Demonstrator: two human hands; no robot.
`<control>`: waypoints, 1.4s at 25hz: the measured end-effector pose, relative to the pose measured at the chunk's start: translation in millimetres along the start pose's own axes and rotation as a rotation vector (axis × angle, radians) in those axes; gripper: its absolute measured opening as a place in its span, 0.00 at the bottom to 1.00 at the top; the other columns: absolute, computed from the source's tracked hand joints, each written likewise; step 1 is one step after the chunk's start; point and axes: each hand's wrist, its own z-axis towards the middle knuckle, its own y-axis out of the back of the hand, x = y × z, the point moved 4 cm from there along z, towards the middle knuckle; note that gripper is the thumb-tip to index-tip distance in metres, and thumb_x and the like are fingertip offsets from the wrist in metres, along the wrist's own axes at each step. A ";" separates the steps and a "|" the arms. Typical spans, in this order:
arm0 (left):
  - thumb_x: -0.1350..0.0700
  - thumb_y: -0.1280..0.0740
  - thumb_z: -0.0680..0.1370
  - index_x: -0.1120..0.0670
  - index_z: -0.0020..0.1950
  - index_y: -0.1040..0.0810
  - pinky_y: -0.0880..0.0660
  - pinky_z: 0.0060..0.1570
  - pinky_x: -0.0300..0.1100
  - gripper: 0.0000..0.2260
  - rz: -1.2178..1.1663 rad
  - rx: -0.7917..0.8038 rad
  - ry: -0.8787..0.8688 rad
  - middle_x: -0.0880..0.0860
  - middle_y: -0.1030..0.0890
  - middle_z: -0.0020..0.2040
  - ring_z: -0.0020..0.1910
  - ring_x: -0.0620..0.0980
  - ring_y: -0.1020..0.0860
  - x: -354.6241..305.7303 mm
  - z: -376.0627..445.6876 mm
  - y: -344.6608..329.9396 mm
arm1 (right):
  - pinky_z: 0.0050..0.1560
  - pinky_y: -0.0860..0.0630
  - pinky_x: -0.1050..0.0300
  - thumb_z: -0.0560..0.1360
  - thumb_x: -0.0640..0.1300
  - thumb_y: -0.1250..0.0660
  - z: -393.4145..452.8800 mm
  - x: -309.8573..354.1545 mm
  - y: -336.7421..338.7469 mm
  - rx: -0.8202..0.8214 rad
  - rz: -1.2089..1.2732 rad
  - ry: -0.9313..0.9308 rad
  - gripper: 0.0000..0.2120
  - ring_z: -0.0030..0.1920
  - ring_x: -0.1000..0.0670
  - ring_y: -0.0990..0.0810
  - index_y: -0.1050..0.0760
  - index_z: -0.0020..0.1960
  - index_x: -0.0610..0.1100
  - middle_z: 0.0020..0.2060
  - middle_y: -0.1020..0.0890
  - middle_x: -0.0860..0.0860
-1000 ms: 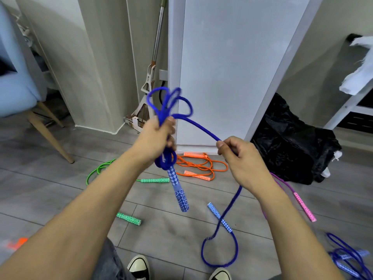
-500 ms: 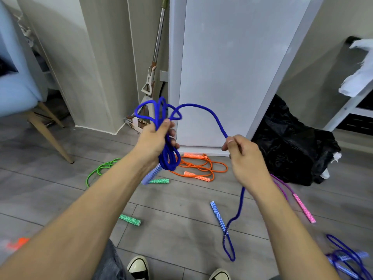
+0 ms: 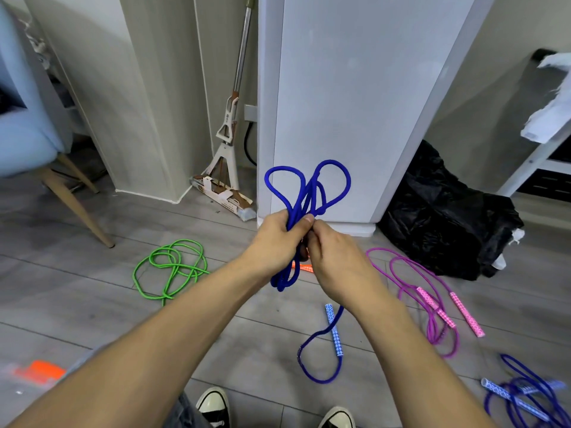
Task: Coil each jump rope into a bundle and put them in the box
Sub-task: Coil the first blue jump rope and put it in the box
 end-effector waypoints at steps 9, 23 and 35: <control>0.58 0.42 0.84 0.61 0.51 0.29 0.21 0.35 0.47 0.08 -0.565 -0.301 0.022 0.54 0.26 0.34 0.28 0.50 0.24 1.6 32.5 45.3 | 0.30 0.38 0.63 0.83 0.50 0.42 -1.1 -4.1 -2.2 0.196 0.217 0.019 0.16 0.26 0.57 0.32 0.21 0.42 0.48 0.23 0.28 0.57; 0.56 0.43 0.84 0.56 0.45 0.29 0.36 0.23 0.37 0.10 -0.430 -0.446 -0.042 0.51 0.29 0.34 0.22 0.44 0.37 -14.9 34.8 104.0 | 0.31 0.36 0.59 0.82 0.53 0.39 0.9 -52.2 42.6 -0.023 0.023 -0.183 0.13 0.29 0.56 0.30 0.23 0.43 0.50 0.27 0.27 0.54; 0.49 0.41 0.83 0.50 0.53 0.28 0.30 0.35 0.46 0.06 0.244 0.218 -0.191 0.54 0.18 0.39 0.27 0.43 0.28 -17.0 1.2 7.3 | 0.35 0.29 0.64 0.81 0.52 0.36 -1.8 -12.3 36.1 -0.154 0.232 -0.022 0.10 0.36 0.58 0.23 0.22 0.44 0.50 0.33 0.20 0.58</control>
